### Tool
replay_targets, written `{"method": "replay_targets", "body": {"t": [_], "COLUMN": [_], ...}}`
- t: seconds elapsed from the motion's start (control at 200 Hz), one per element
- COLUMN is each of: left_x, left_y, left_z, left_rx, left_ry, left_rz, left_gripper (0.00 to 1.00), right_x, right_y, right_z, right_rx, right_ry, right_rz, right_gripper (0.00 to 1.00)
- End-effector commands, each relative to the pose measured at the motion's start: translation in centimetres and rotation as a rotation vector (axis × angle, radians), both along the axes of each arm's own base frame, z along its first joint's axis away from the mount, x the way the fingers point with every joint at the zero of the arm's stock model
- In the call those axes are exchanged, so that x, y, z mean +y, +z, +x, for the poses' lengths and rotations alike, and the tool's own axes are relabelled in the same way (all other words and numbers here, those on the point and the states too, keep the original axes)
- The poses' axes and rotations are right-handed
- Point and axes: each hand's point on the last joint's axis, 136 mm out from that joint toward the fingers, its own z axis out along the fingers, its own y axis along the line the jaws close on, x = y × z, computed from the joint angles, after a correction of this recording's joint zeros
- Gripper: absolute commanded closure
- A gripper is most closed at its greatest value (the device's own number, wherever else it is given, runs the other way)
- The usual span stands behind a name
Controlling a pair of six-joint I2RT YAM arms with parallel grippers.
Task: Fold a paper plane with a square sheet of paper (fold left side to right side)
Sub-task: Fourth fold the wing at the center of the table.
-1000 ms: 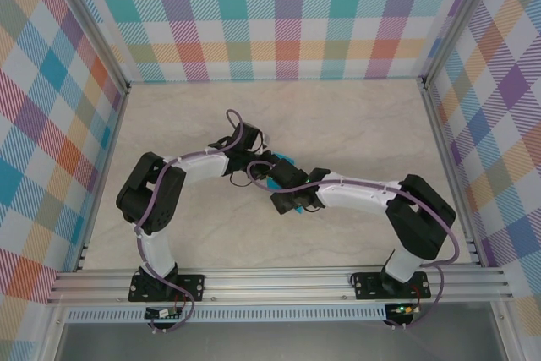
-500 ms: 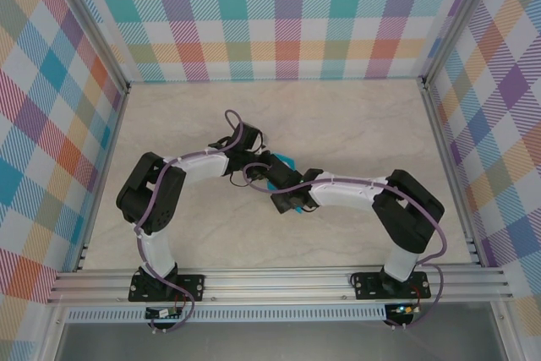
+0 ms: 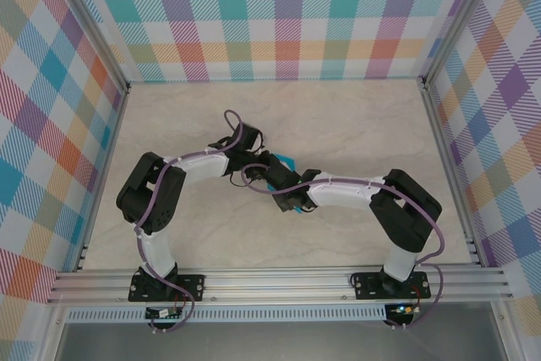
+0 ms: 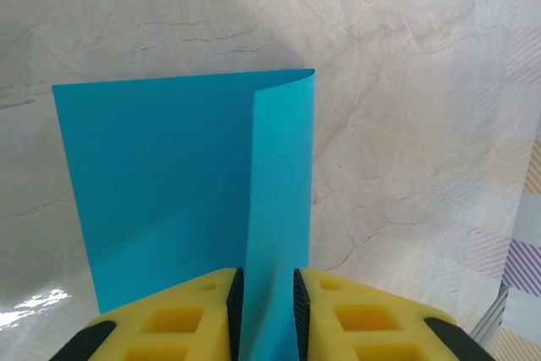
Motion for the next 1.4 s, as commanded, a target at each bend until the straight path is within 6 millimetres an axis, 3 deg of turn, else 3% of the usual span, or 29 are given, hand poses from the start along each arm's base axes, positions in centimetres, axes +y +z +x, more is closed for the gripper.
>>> {"method": "replay_targets", "body": {"t": [0.0, 0.425, 0.725, 0.86, 1.005, 1.17, 1.395], "left_x": [-0.8, -0.2, 2.1, 3.1, 5.6, 7.2, 7.2], "left_y": [1.2, 2.8, 4.1, 4.3, 4.2, 4.0, 2.4], "left_z": [0.0, 1.0, 3.1, 4.6, 5.7, 4.3, 0.3], "left_rx": [-0.002, -0.013, -0.002, 0.016, 0.01, 0.001, 0.032], "left_ry": [-0.012, 0.01, 0.071, 0.109, 0.172, 0.184, 0.157], "left_rz": [-0.027, -0.059, -0.12, -0.171, -0.172, -0.145, -0.134], "left_gripper": [0.75, 0.71, 0.47, 0.43, 0.42, 0.42, 0.53], "right_x": [-0.7, -0.9, -0.8, -0.9, -0.1, 0.9, 0.9], "right_y": [-1.1, -0.9, -1.1, -1.4, -0.9, -0.4, 0.6], "right_z": [-0.3, -0.5, -1.0, -1.1, -1.6, -2.0, -1.6], "right_rx": [0.008, 0.003, 0.027, 0.036, 0.059, 0.104, 0.163], "right_ry": [-0.008, 0.011, 0.038, 0.038, 0.038, 0.04, -0.005], "right_rz": [-0.037, -0.034, -0.024, -0.025, 0.032, 0.136, 0.28], "right_gripper": [0.6, 0.84, 0.87, 0.87, 0.88, 0.88, 0.89]}}
